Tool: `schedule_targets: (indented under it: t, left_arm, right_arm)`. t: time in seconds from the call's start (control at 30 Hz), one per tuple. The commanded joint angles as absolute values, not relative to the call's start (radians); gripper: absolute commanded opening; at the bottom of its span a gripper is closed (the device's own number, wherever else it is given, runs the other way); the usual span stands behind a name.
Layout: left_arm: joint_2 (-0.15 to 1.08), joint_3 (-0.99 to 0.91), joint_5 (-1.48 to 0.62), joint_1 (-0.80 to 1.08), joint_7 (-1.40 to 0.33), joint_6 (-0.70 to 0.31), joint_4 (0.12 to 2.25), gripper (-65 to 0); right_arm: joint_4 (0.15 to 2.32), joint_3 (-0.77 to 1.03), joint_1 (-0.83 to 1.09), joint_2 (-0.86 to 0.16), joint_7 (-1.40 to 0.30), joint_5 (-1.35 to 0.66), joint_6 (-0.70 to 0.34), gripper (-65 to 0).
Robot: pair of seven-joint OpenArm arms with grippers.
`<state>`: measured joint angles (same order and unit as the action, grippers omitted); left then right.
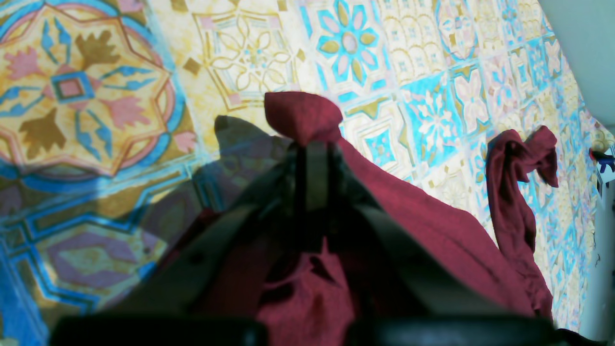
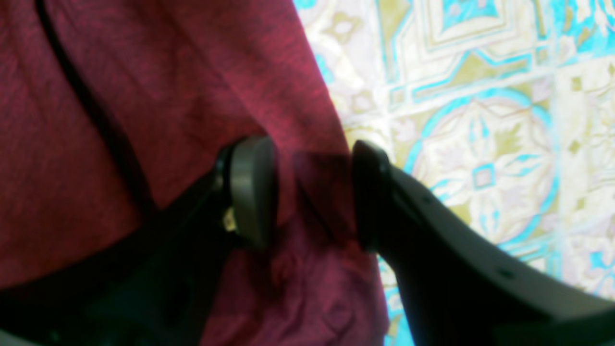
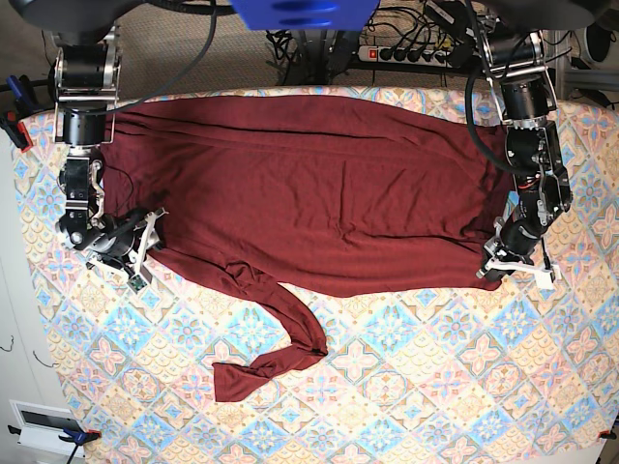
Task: Layout the t-shirt on the table in an organized manner, then fold the t-shirt properly
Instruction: 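Grasp the shirt's side edge with both grippers, then fold the grasped side edge with both grippers over toward the collar edge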
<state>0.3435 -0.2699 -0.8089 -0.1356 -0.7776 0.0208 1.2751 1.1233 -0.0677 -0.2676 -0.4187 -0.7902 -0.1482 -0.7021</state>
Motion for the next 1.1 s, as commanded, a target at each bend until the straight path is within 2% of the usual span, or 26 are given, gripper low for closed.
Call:
schedule_targets:
  t: [0.0,0.1,0.17,0.37,0.47,0.87,1.07]
  left_arm:
    - [0.358,-0.272,-0.817,-0.157,-0.762,0.010,1.293,-65.0]
    - [0.358,-0.272,-0.819,-0.157,-0.780,0.010,1.293,-65.0]
    - [0.358,-0.272,-0.819,-0.159,-0.796,0.010,1.296,-65.0]
    - [0.358,-0.272,-0.819,-0.150,-0.796,0.010,1.363,-65.0]
    - [0.358,-0.272,-0.819,-0.150,-0.796,0.010,1.366,-65.0]
    - [0.358,-0.274,-0.819,-0.054,-0.796,0.010,1.491,-65.0]
    - [0.378,-0.331,-0.819,0.025,-0.796,0.010,1.586,-65.0]
  right_arm:
    - [1.116,-0.064,-0.291,-0.437,-0.776,-0.157,-0.698,-38.7]
    - [1.055,-0.064,-0.292,-0.438,-0.727,-0.157,-0.698,-39.1]
    - [1.018,-0.064,-0.292,-0.438,-0.697,-0.156,-0.698,-42.4]
    - [1.006,-0.059,-0.292,-0.440,-0.682,-0.156,-0.698,-59.1]
    - [1.007,-0.054,-0.292,-0.440,-0.682,-0.156,-0.698,-65.0]
    - [1.270,-0.050,-0.208,-0.466,-0.687,-0.160,-0.698,-64.8]
    - [1.394,0.059,-0.139,-0.467,-0.746,-0.160,-0.698,-64.8]
